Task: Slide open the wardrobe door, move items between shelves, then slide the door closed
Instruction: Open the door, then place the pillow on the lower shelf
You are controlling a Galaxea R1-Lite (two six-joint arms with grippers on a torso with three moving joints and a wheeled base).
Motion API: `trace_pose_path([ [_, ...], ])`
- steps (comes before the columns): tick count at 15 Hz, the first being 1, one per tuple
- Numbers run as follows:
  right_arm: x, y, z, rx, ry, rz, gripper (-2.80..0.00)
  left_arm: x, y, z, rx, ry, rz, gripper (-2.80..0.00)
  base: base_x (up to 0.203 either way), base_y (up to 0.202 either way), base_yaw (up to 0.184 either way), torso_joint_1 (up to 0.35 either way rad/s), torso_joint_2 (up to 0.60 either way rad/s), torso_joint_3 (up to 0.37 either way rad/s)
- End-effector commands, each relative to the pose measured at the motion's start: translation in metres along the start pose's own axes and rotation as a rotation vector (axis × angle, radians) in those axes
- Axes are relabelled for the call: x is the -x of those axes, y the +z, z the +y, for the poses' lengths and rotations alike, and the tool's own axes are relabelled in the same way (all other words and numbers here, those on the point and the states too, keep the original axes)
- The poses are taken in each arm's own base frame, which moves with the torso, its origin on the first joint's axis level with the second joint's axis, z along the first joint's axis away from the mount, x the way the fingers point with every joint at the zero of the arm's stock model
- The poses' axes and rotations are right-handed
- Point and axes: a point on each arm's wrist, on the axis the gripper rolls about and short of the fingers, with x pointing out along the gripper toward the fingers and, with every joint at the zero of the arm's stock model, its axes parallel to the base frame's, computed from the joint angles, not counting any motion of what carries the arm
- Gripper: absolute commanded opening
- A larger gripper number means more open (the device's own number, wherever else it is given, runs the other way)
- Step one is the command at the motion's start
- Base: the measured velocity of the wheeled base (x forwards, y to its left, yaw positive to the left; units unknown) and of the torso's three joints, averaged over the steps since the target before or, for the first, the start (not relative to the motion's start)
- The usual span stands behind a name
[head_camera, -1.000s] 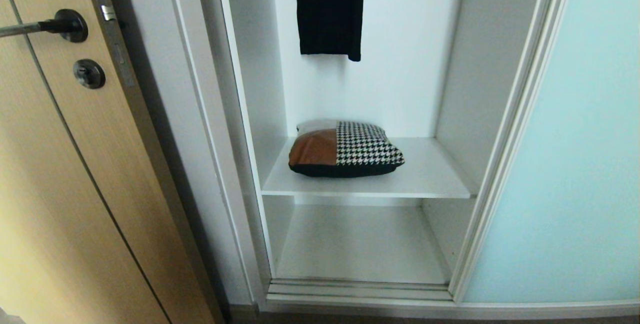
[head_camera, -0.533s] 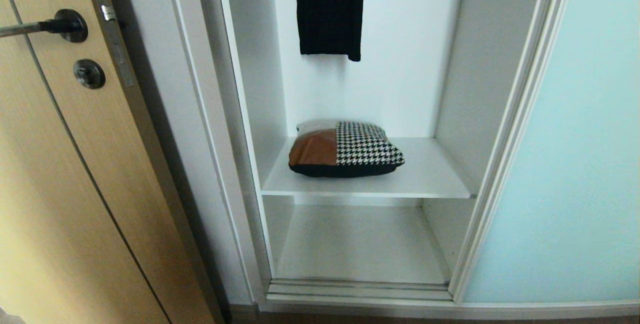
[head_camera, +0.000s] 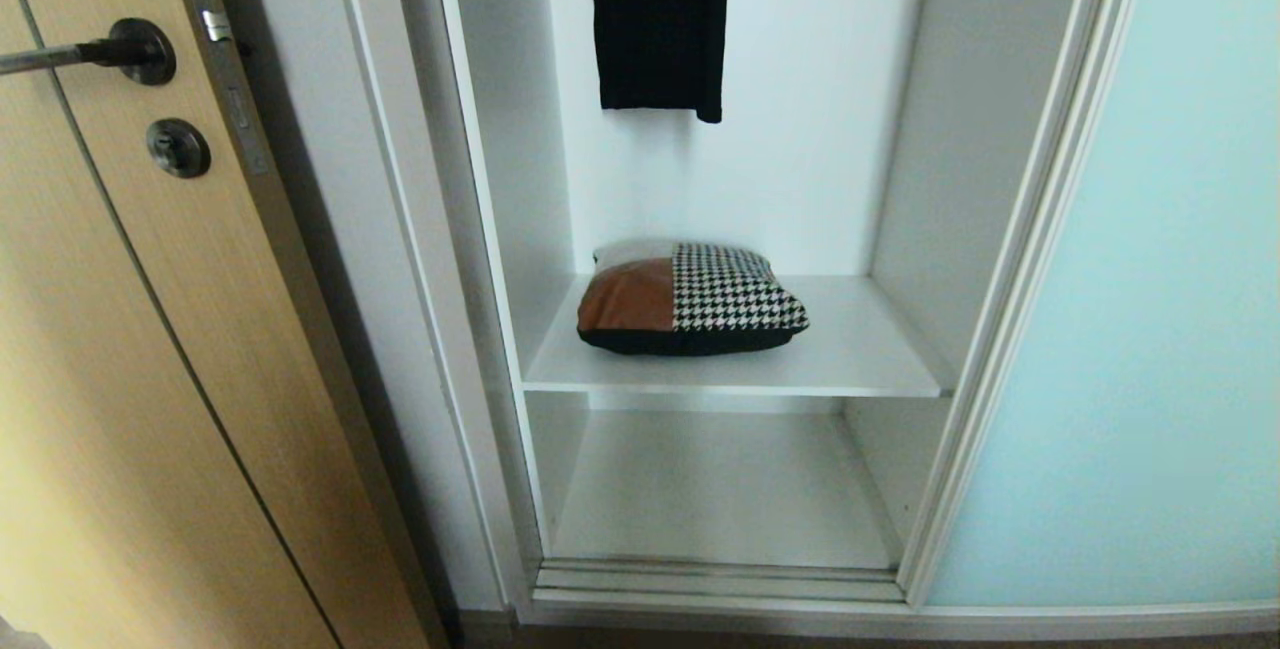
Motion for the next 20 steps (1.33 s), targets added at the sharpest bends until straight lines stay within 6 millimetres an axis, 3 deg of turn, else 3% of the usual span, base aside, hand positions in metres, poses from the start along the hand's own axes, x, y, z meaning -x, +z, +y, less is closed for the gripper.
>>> trace_pose_path([
  [1,-0.0001,0.0001,0.0000,0.001,0.000,0.000,-2.80,-0.0001,0.0001,0.0000,0.000,0.000,0.001,-2.80,0.000,0.000,0.000,0.000,0.00,0.000],
  [20,-0.0001,0.0001,0.0000,0.001,0.000,0.000,-2.80,-0.0001,0.0002,0.0000,0.004,0.001,0.000,-2.80,0.003,0.000,0.000,0.000,0.00,0.000],
])
